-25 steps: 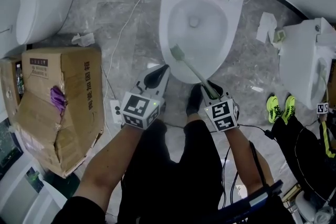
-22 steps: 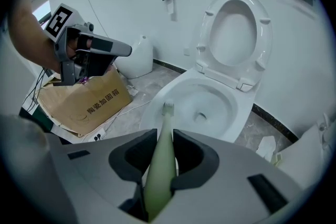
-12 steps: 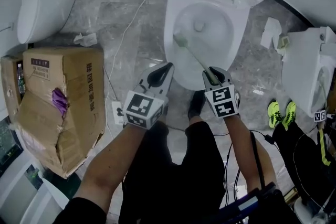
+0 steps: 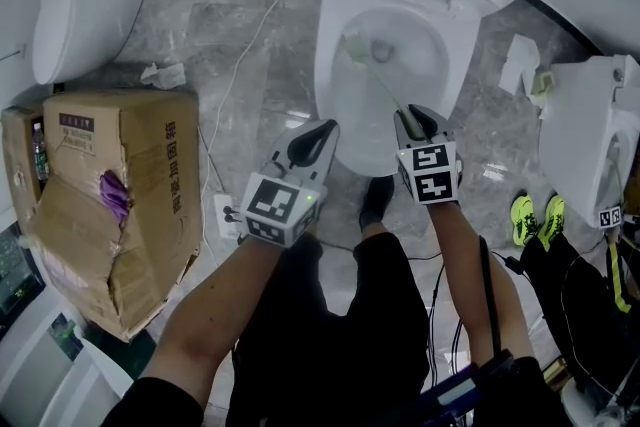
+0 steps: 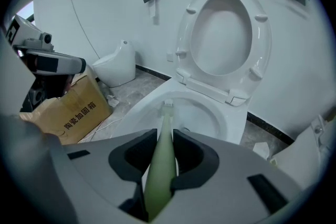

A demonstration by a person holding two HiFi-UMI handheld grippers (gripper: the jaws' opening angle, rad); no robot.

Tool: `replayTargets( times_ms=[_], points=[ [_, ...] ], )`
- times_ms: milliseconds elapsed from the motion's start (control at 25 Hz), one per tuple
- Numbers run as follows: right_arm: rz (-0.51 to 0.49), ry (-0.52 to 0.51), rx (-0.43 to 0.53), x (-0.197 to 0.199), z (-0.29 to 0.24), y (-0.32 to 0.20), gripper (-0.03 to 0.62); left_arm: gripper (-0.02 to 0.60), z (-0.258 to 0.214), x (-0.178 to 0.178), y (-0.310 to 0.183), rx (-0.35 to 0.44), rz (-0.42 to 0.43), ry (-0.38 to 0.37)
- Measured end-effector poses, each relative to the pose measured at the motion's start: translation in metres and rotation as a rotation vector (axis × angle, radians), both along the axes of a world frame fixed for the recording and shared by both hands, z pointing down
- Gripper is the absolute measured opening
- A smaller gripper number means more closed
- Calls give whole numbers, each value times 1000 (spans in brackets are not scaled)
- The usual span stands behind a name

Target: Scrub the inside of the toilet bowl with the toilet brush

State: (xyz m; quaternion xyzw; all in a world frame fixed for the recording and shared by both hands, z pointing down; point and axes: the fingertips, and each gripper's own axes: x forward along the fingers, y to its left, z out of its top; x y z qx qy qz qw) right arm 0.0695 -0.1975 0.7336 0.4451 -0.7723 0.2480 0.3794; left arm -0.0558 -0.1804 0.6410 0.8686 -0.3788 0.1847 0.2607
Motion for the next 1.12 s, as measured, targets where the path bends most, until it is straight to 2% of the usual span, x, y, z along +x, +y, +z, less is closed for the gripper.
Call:
replayTargets(
  times_ms=[280, 720, 1120],
  points=[
    [50, 101, -8, 40, 21, -23, 101, 9, 9, 6, 0, -11, 18, -3],
    [30, 239, -62, 71, 68, -34, 101, 9, 31, 18, -11, -30, 29, -20],
    [69, 253, -152, 80, 69, 13, 100, 9, 29, 20, -3, -41, 60, -25]
  ],
)
